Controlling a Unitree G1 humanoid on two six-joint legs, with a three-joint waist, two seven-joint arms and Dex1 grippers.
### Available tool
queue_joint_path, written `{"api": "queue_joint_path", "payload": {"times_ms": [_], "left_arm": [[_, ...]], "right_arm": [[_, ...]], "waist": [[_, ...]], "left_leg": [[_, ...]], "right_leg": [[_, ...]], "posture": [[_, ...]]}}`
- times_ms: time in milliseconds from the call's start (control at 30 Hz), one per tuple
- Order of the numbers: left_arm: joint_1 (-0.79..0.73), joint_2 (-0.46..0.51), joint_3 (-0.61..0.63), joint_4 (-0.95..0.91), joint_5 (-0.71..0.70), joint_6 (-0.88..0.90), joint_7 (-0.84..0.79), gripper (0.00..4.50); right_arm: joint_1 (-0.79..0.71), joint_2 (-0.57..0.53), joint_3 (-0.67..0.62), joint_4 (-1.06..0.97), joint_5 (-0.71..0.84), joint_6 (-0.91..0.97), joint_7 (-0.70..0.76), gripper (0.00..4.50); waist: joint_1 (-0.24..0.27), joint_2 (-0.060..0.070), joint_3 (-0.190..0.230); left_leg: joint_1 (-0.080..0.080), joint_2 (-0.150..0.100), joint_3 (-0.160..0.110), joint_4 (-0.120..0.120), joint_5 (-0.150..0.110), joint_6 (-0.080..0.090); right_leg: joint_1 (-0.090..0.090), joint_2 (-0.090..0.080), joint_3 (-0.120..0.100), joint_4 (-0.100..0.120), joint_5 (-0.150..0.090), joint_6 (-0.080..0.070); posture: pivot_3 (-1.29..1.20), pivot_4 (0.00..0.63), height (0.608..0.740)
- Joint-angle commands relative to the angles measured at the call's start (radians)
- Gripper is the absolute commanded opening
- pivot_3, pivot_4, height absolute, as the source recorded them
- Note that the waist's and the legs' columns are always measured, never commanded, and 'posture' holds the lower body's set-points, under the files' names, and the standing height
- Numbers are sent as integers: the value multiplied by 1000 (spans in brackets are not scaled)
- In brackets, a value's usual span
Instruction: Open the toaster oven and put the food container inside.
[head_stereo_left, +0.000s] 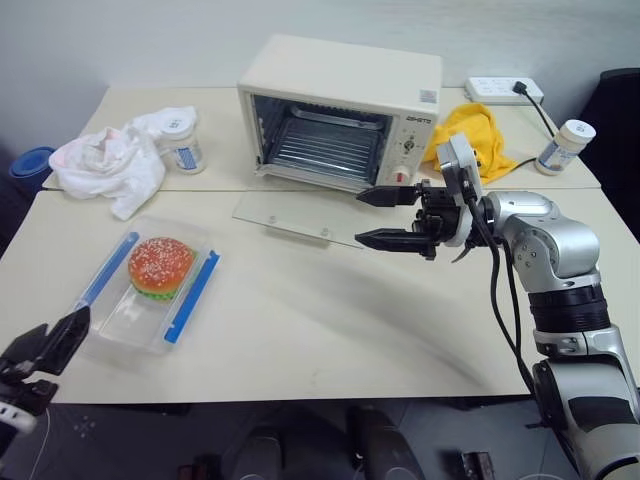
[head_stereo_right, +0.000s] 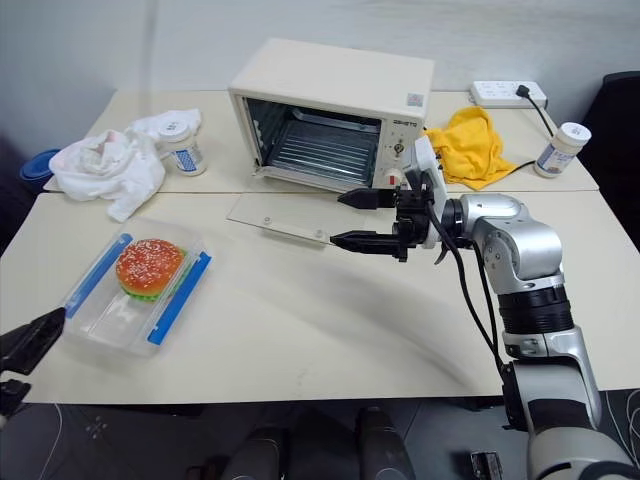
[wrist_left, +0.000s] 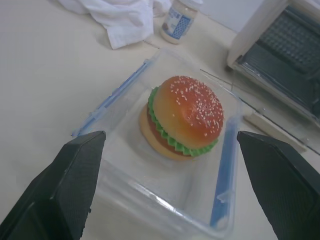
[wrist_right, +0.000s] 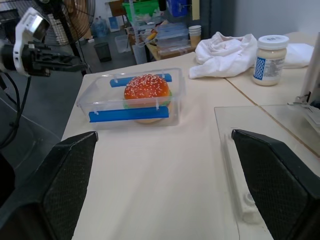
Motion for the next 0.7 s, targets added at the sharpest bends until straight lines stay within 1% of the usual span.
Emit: {"api": "queue_joint_path", "payload": {"times_ms": [33, 167, 233, 267, 300, 333, 400, 500, 533, 700], "left_arm": [[38, 3, -18, 21, -169, -9, 208, 4482], [42, 34, 15, 118, -412, -9, 461, 4482], [222, 105, -83, 210, -807, -242, 741, 4482], [317, 146, -142, 236, -968, -357, 856, 4482], [402, 184, -205, 246, -1091, -464, 952, 4482], [457, 212, -249, 243, -1146, -537, 998, 4482], [526, 245, -344, 218, -1181, -674, 1059, 4482], [579, 240, -491, 124, -1181, -871, 1111, 4482], [598, 248, -520, 97, -1181, -920, 1120, 4482], [669, 298, -644, 35, -1181, -1104, 1171, 4482]], "right_arm": [[-11, -7, -35, -34, 26, 18, -8, 4500], [1, -10, -50, -33, 28, 36, -34, 4500], [9, -13, -58, -37, 32, 46, -47, 4500], [12, -14, -60, -39, 33, 48, -51, 4500], [13, -15, -63, -41, 35, 51, -55, 4500], [14, -15, -65, -43, 37, 54, -58, 4500], [15, -15, -70, -47, 36, 57, -62, 4500], [17, -20, -76, -55, 38, 62, -67, 4500], [18, -22, -79, -58, 41, 67, -71, 4500], [37, -30, -86, -92, 49, 82, -81, 4500]], "waist": [[-4, 0, 0], [-3, 0, 0], [-4, -1, -1], [-6, -2, -1], [-4, -2, -1], [1, -2, -1], [9, 1, -1], [16, 2, -1], [15, 1, -1], [12, 1, -2]], "left_leg": [[0, 0, 1, 0, -1, 0], [-1, 0, 1, -1, -1, 0], [0, 0, 1, 0, -1, 0], [0, 2, 0, 0, -2, 0], [0, 4, -3, 0, -3, -1], [1, 9, -4, 0, -4, -1], [1, 9, -3, 0, -5, -2], [2, 1, 3, 0, -4, -1], [2, 0, 3, 0, -4, -1], [2, 0, 6, 0, -5, 1]], "right_leg": [[-1, 0, 1, -1, 0, 0], [-1, 0, 1, -1, 0, 0], [-1, 0, 1, -1, 0, 0], [-1, -1, 2, -1, 0, 0], [-1, -4, 3, -1, 0, 0], [-1, -5, 4, -2, 0, 0], [-1, -5, 4, -3, -1, -1], [1, 0, 2, -4, -3, -6], [1, -1, 2, -4, -10, -18], [1, 0, 4, -5, -9, -18]], "posture": [[0, 150, 740], [0, 150, 740], [0, 150, 740], [0, 150, 740], [0, 150, 740], [0, 150, 740], [0, 150, 740], [0, 150, 740], [0, 150, 740], [0, 150, 740]]}}
